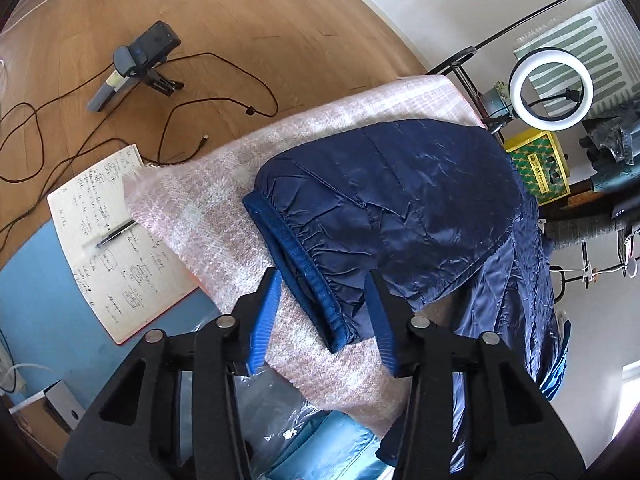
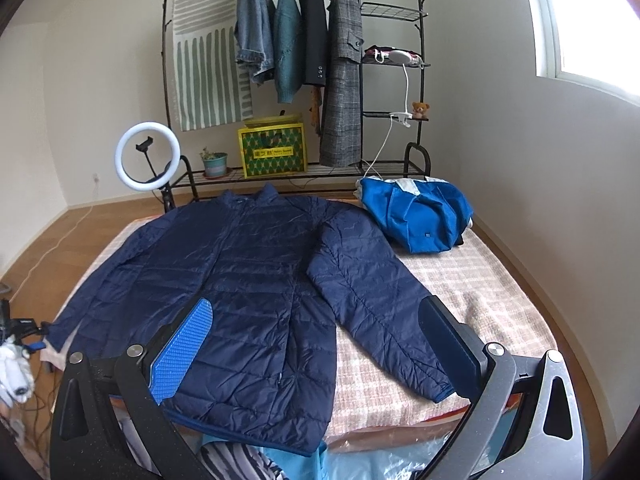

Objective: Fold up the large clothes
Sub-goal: 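Grasp the jacket sleeve cuff with the left tool and fold it across the body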

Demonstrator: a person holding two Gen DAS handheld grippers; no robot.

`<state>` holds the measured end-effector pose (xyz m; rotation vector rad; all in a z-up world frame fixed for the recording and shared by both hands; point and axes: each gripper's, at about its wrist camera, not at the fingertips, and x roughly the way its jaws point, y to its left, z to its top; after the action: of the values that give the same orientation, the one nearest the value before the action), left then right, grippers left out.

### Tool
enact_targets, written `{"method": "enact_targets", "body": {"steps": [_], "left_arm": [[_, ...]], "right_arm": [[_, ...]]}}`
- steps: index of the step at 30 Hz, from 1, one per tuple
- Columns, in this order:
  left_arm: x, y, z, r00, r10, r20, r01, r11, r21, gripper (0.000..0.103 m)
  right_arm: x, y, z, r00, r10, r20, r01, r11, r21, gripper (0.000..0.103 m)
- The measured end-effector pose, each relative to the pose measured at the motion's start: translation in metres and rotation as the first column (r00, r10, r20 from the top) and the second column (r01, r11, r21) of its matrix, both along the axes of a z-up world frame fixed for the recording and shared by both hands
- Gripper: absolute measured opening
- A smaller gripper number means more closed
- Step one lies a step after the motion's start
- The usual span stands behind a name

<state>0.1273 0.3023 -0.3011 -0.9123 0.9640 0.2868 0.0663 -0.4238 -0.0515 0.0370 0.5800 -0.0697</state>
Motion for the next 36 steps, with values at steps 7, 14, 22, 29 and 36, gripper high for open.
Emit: {"method": "enact_targets", "body": {"steps": [7,14,22,29,36], "left_arm": [[0.013,0.005,-0.011,1.000,-0.014,0.024,0.015,0.999,-0.043,0.013],[0.015,0.010,0.004,0.990,-0.068,0.120,0.074,0.996,-0.043,0.005],[0.012,0.010,0.065,0.946,-0.172,0.275,0.175,0.984,0.015,0.004],[0.022,-0.022,0.125,0.887,-0.300,0.350,0.275,0.954,0.121,0.004],[0.043,-0.097,0.168,0.817,-0.442,0.371,0.391,0.897,0.208,0.003]], "right_arm": [[0.012,0.038,-0.006,0.997,0.063,-0.034,-0.063,0.998,-0.017,0.102],[0.018,0.097,0.003,0.988,0.146,-0.047,-0.149,0.987,-0.067,0.099],[0.013,0.159,0.017,0.973,0.228,-0.045,-0.231,0.968,-0.097,0.086],[0.005,0.169,0.016,0.972,0.224,-0.065,-0.228,0.971,-0.067,0.056],[0.003,0.141,0.013,0.980,0.180,-0.083,-0.181,0.983,-0.016,0.046]]}}
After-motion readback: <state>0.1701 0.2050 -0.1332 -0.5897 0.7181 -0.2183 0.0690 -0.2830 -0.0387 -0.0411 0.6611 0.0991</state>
